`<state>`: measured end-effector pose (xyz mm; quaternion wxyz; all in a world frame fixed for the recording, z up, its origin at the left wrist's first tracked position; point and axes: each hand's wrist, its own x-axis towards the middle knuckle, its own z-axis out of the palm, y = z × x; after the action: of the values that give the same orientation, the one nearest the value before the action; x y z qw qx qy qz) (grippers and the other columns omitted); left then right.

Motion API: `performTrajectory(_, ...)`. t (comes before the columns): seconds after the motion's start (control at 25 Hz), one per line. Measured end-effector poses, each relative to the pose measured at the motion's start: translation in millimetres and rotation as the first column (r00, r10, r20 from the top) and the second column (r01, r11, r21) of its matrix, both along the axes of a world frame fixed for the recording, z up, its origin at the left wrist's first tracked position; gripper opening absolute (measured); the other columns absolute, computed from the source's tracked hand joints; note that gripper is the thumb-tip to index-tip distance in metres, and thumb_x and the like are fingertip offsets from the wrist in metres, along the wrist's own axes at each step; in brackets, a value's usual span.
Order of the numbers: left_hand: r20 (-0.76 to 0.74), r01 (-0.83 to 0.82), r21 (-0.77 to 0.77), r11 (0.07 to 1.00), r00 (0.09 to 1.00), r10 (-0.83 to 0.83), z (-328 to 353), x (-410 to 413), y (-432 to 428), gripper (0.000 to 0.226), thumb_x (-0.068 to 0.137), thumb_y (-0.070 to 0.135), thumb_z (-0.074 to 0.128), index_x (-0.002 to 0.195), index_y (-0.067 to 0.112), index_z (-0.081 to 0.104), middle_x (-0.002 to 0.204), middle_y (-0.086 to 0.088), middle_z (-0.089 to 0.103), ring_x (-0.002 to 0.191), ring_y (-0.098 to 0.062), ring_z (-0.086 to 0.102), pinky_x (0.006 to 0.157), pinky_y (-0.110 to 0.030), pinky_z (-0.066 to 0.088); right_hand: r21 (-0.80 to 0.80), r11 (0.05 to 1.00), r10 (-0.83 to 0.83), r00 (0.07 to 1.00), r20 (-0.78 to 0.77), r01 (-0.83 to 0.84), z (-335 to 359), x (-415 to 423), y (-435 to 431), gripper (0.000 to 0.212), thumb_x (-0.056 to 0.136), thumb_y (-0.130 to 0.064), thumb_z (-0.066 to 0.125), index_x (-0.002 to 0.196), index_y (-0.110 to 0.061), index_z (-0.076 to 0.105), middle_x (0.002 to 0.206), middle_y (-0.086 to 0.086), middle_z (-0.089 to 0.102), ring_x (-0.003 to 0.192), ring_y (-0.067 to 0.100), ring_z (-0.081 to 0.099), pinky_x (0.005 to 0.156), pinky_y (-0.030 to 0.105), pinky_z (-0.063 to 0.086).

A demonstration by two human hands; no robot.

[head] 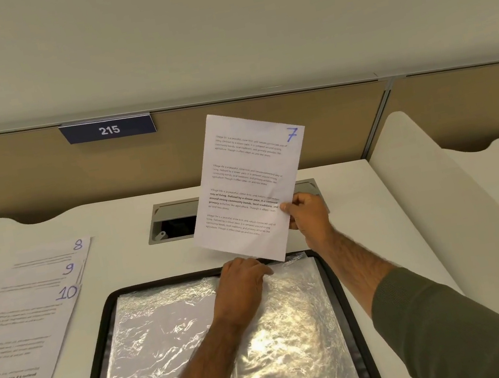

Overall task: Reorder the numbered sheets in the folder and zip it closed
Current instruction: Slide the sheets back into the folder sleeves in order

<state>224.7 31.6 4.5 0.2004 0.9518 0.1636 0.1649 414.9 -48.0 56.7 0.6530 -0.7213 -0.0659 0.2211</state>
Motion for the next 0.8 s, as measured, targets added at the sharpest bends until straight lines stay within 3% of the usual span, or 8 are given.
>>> performTrajectory(0.12,0.001,0.008,-0.001,1.0,1.0,-0.008,1,1,2,0.02,0.097,0.018,0.063,0.104,0.031,0.076,0.1,0.016,0.072,0.097,-0.006,0.058,0.094,-0.026,0.039,-0.063,0.997,0.048,0.997,0.053,-0.044,-4,-2,-3,0.01,0.092,-0.003,0.068,0.082,-0.006,0.068,0.096,0.011,0.076,0.091,0.032,0.074,0.075,0.049,0.063)
performTrajectory(0.28,0.0,0.019,-0.016,1.0,1.0,-0.019,-1,-7,12,0.016,0.099,0.024,0.06,0.108,0.027,0.073,0.097,0.012,0.072,0.095,-0.01,0.058,0.094,-0.03,0.041,-0.168,0.981,0.122,0.982,0.143,-0.098,-3,7,-18,0.01,0.091,-0.005,0.069,0.082,-0.003,0.068,0.093,0.018,0.074,0.091,0.041,0.07,0.075,0.059,0.059)
performTrajectory(0.6,-0.103,-0.08,0.02,0.997,0.991,0.082,-7,-31,38,0.016,0.096,0.018,0.063,0.101,0.026,0.076,0.094,0.011,0.071,0.1,-0.014,0.057,0.098,-0.039,0.042,-0.161,0.976,0.165,0.981,0.103,-0.147,10,14,-32,0.011,0.093,-0.004,0.068,0.083,-0.008,0.066,0.096,0.012,0.074,0.085,0.027,0.072,0.071,0.042,0.063)
performTrajectory(0.8,-0.092,-0.119,-0.004,0.993,0.989,0.119,-5,-28,40,0.018,0.094,0.013,0.064,0.1,0.025,0.075,0.094,0.011,0.071,0.097,-0.014,0.058,0.097,-0.035,0.042,-0.164,0.967,0.208,0.976,0.066,-0.195,13,15,-32,0.004,0.093,-0.003,0.068,0.089,-0.004,0.067,0.095,0.009,0.075,0.082,0.024,0.073,0.064,0.035,0.062)
